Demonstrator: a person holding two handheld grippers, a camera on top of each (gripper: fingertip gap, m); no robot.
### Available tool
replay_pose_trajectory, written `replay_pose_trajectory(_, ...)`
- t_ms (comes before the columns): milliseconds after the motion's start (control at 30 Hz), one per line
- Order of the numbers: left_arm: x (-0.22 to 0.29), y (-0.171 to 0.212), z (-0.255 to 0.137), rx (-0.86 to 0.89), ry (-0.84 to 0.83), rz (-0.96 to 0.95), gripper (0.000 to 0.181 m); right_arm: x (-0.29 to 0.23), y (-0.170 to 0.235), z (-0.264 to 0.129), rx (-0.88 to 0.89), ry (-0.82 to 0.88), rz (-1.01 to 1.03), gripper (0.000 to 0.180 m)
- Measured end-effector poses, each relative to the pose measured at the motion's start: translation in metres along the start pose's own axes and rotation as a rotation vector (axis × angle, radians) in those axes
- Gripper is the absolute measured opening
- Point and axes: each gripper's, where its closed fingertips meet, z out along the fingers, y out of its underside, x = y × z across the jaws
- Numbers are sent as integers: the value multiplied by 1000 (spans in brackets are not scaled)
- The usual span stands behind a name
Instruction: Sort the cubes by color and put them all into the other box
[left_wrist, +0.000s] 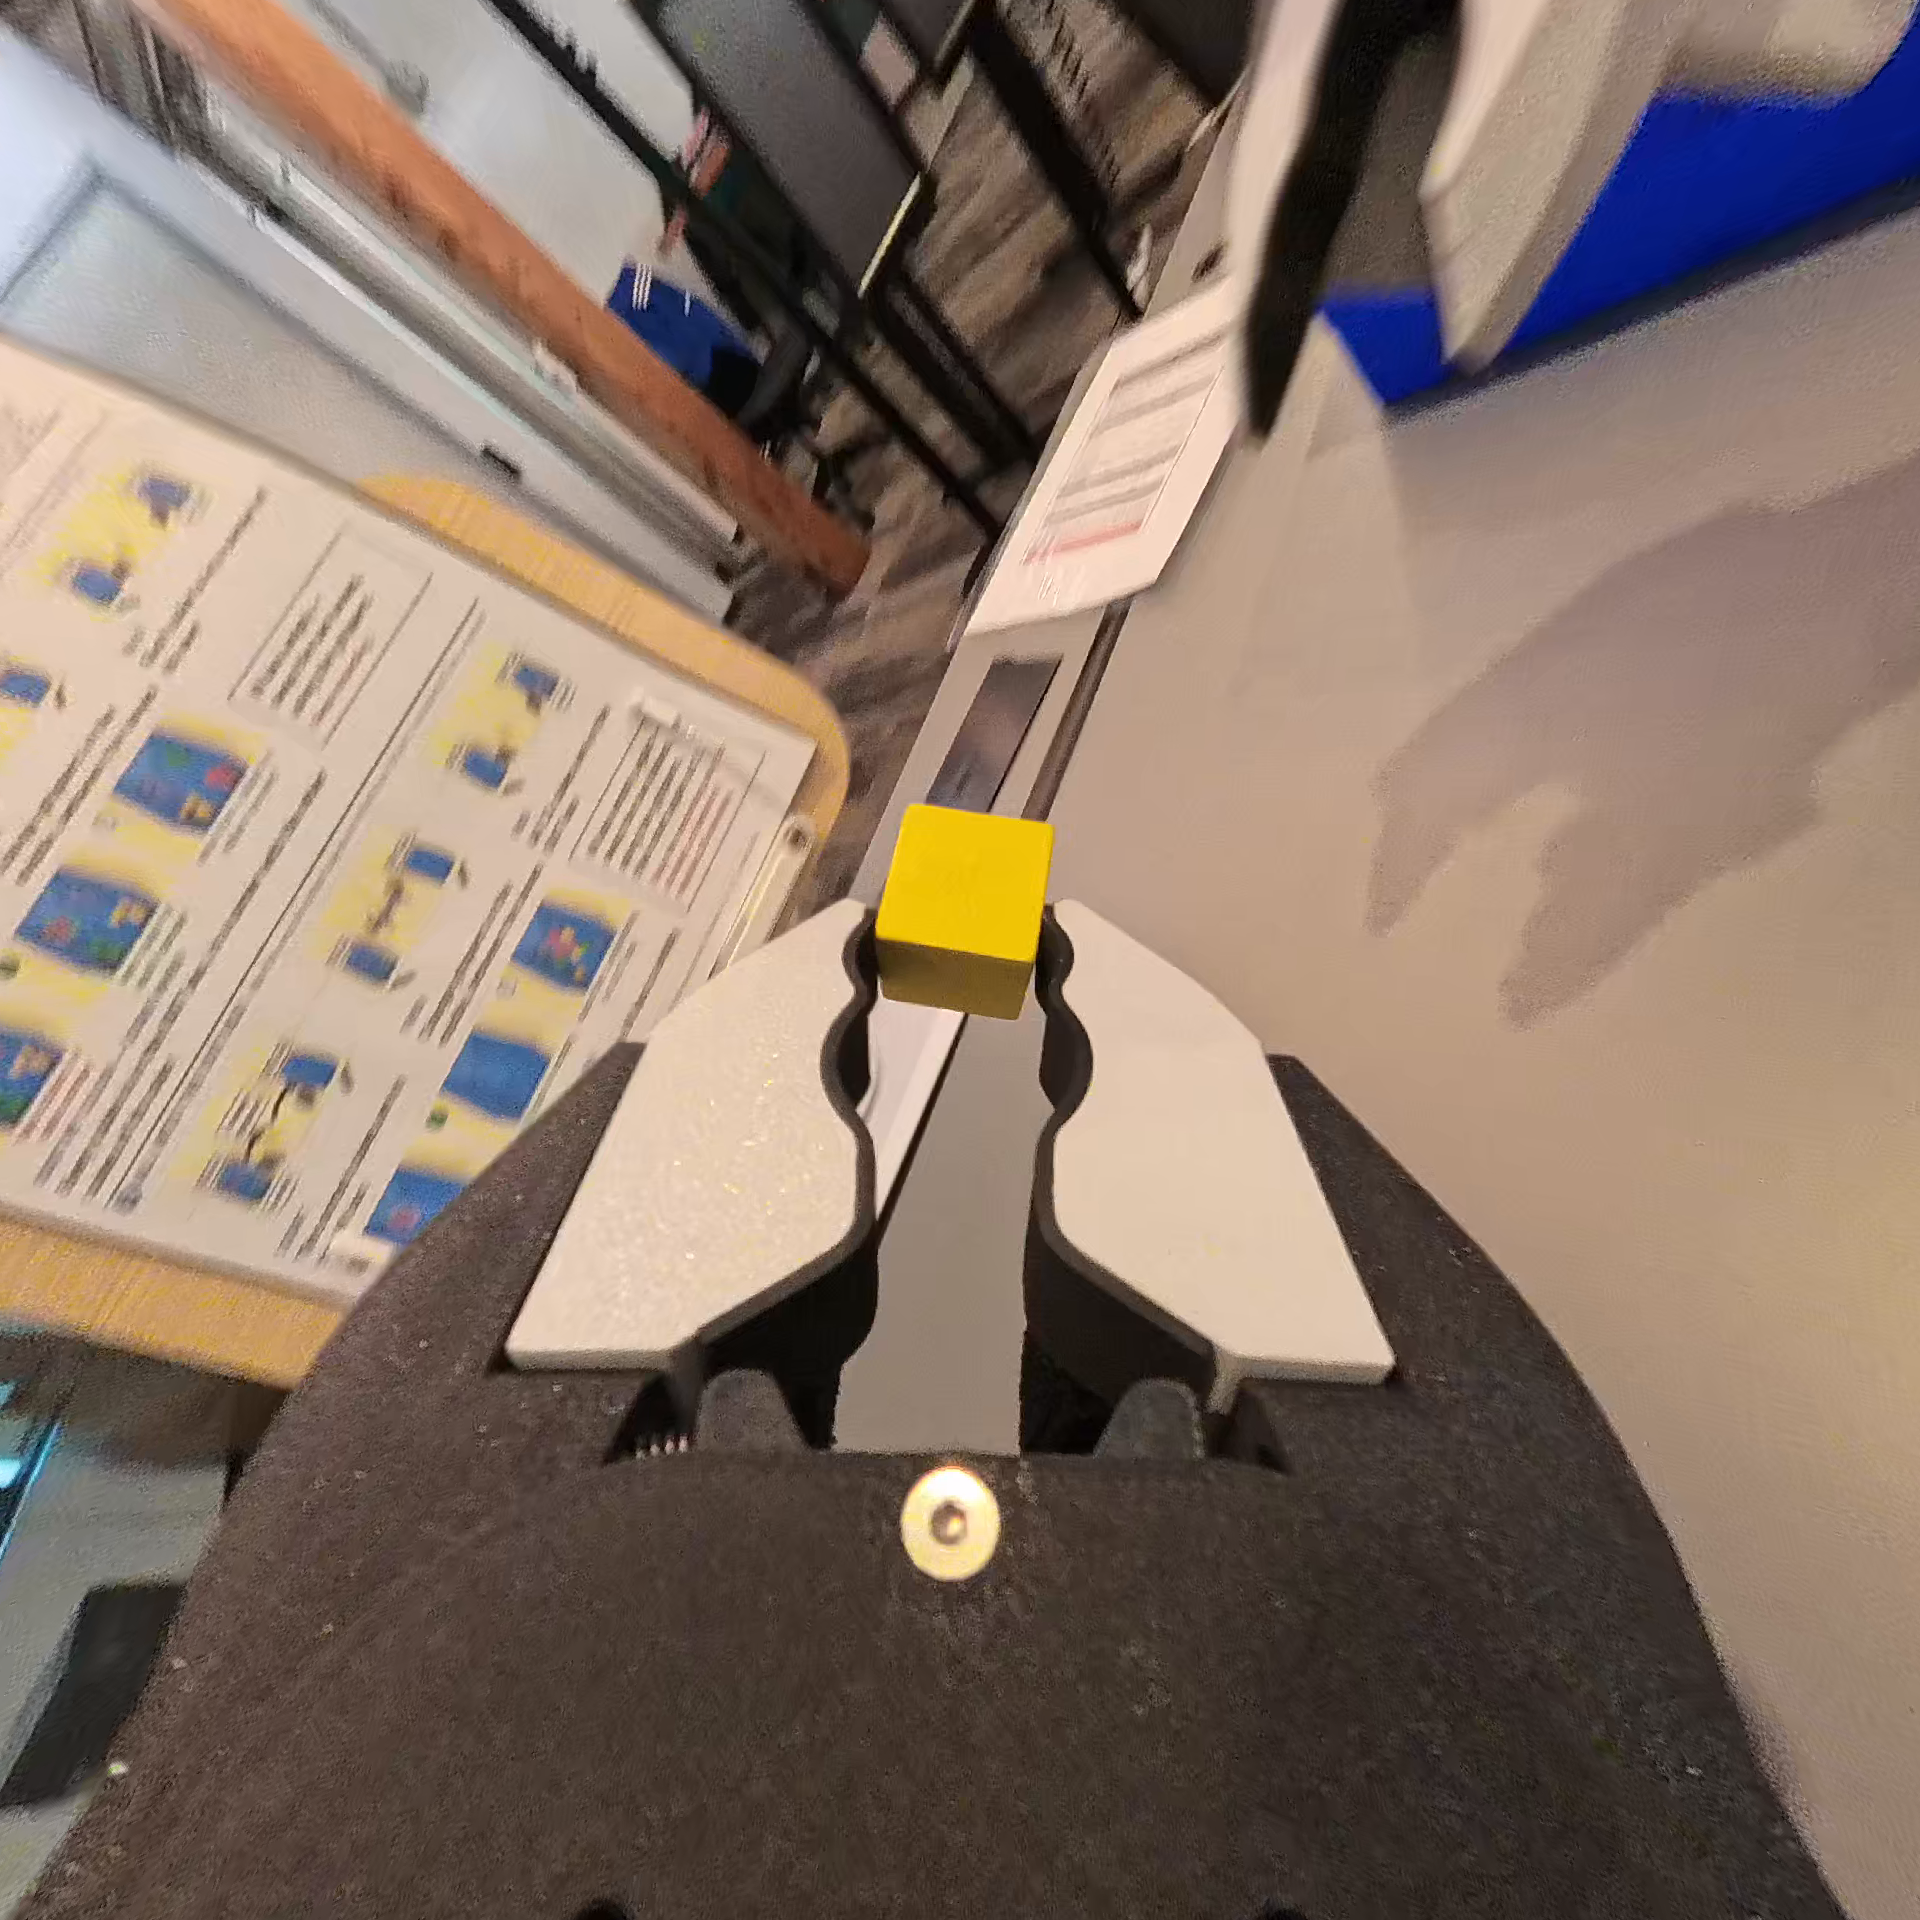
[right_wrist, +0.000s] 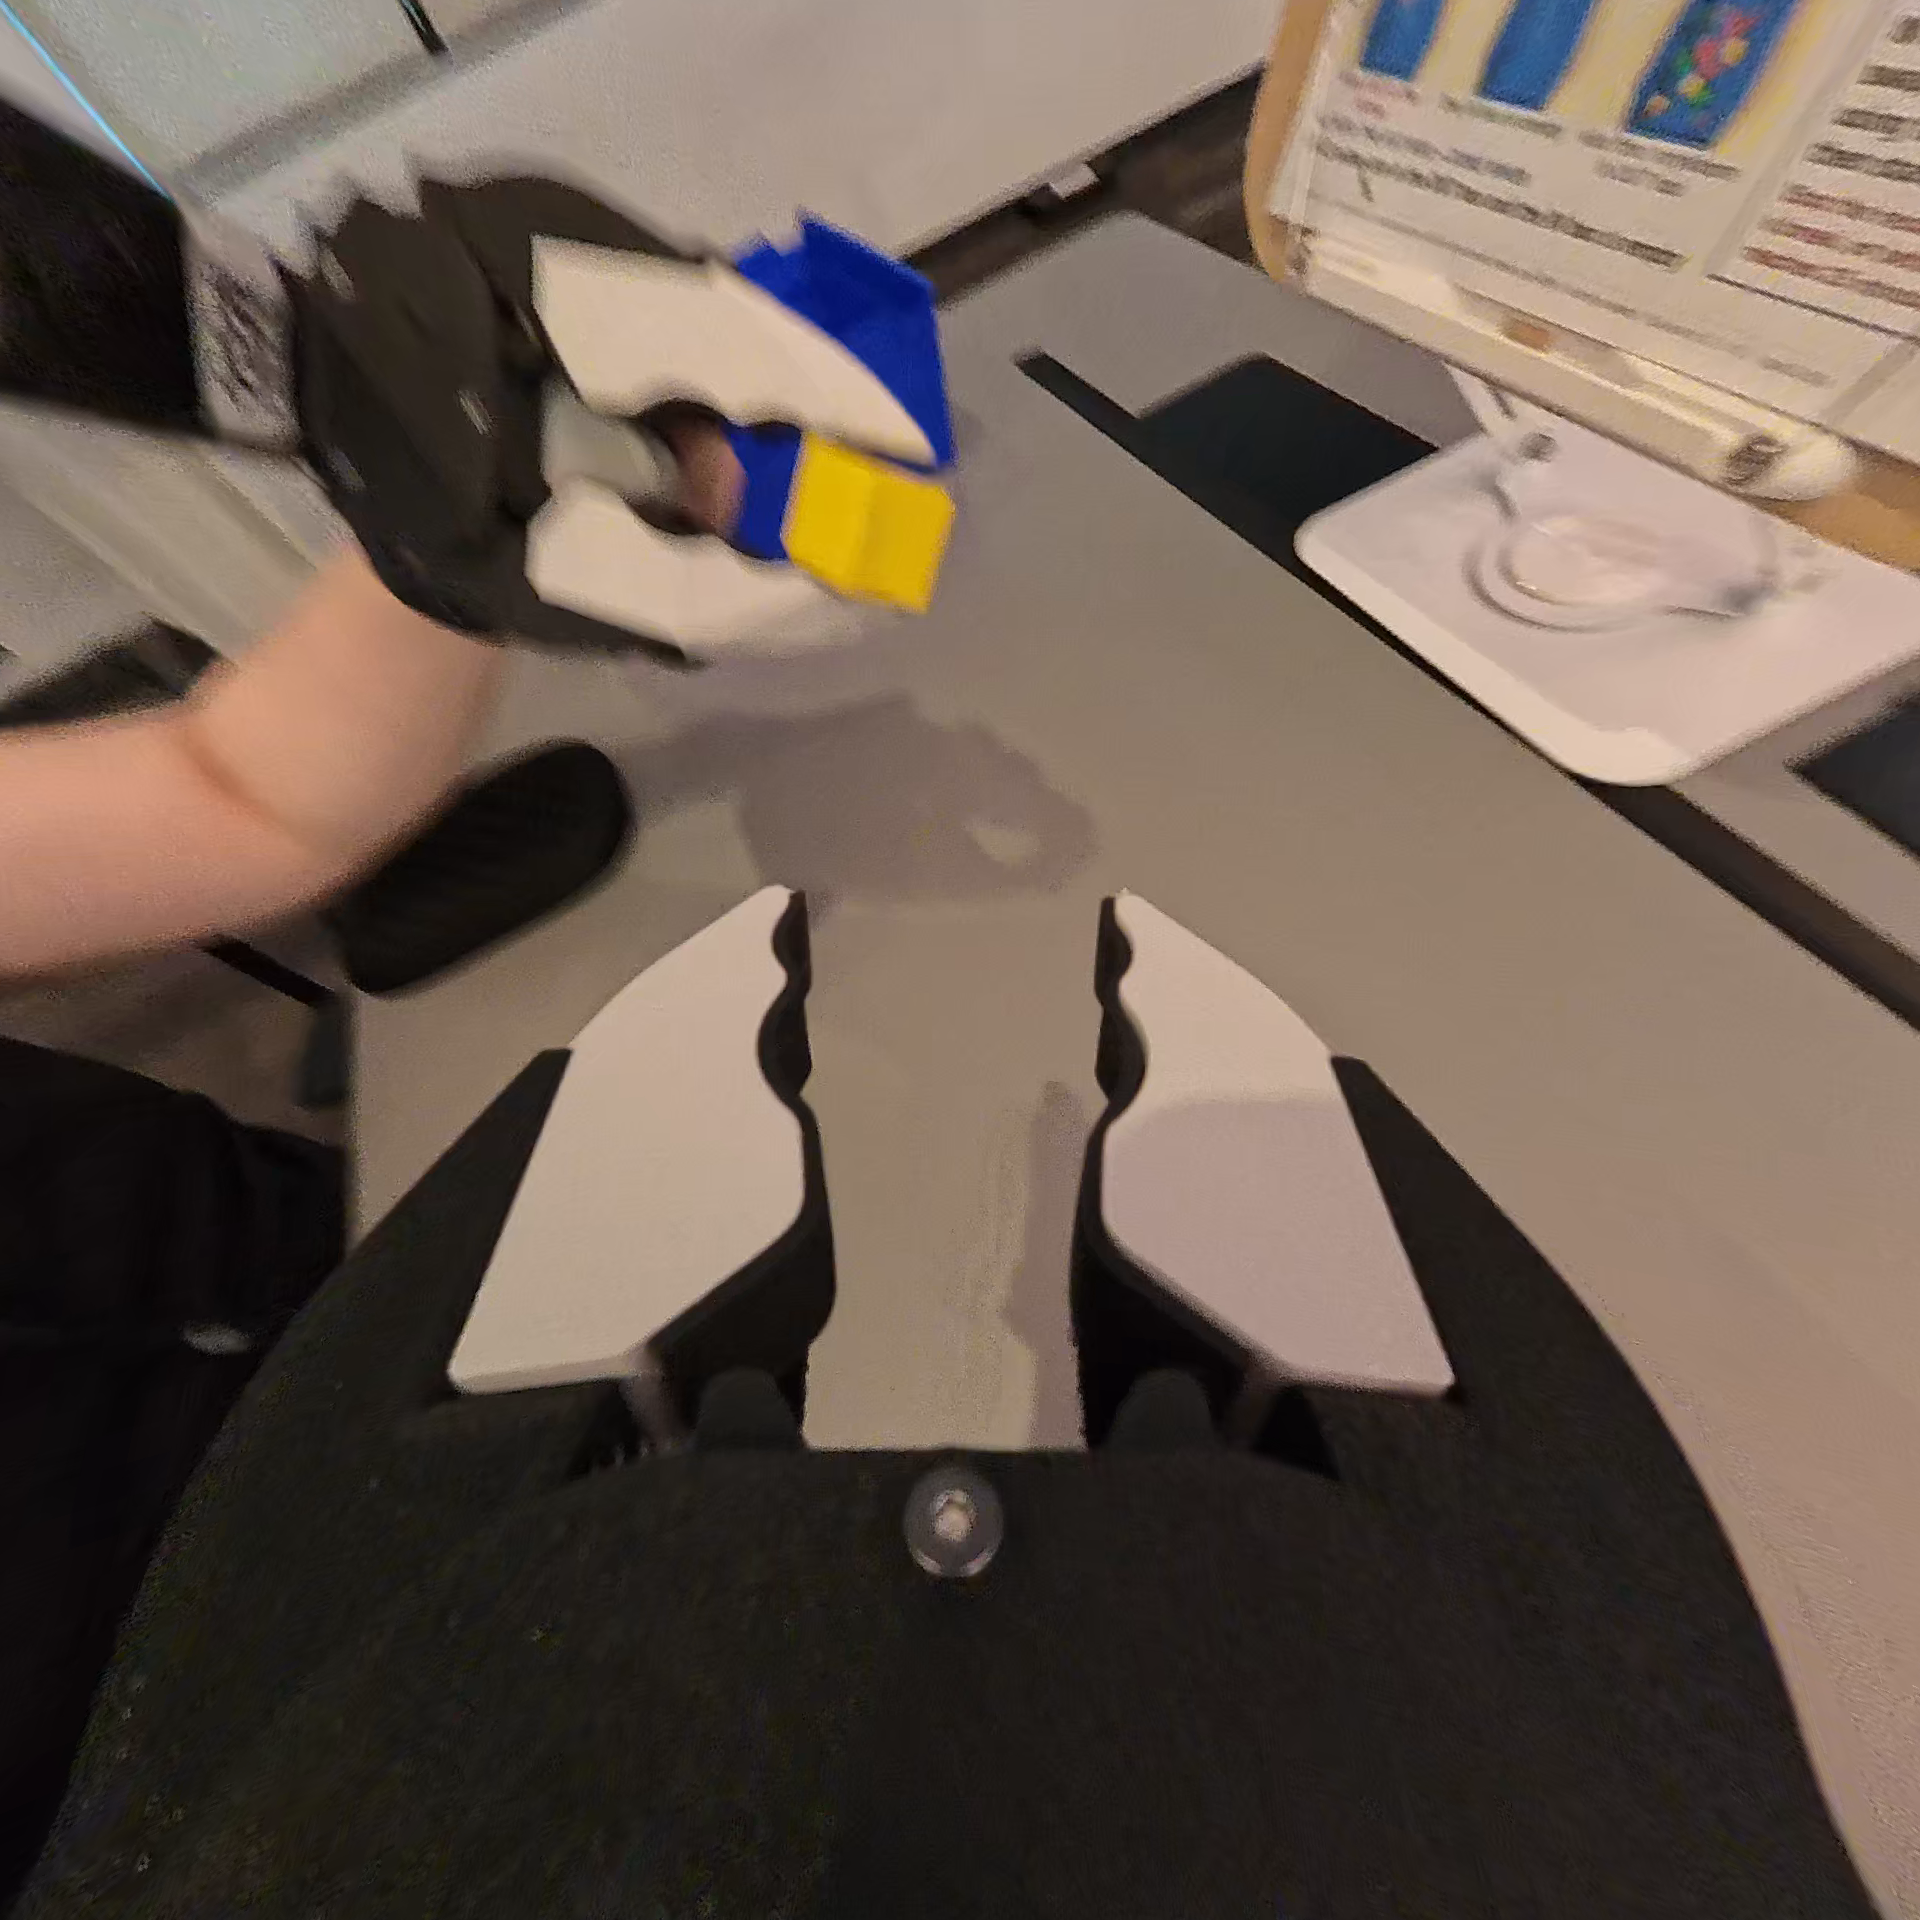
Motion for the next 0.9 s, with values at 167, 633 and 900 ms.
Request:
replay_pose_trajectory(167, 23, -30, 9, 129, 71, -5, 29, -23, -31, 23, 153, -192, 219, 58)
replay_pose_trajectory(633, 33, -32, 1, 255, 110, -62, 29, -36, -28, 62, 103, -315, 321, 28)
replay_pose_trajectory(900, 35, -3, 13, 200, 60, -116, 38, -22, -25, 71, 96, -135, 204, 27)
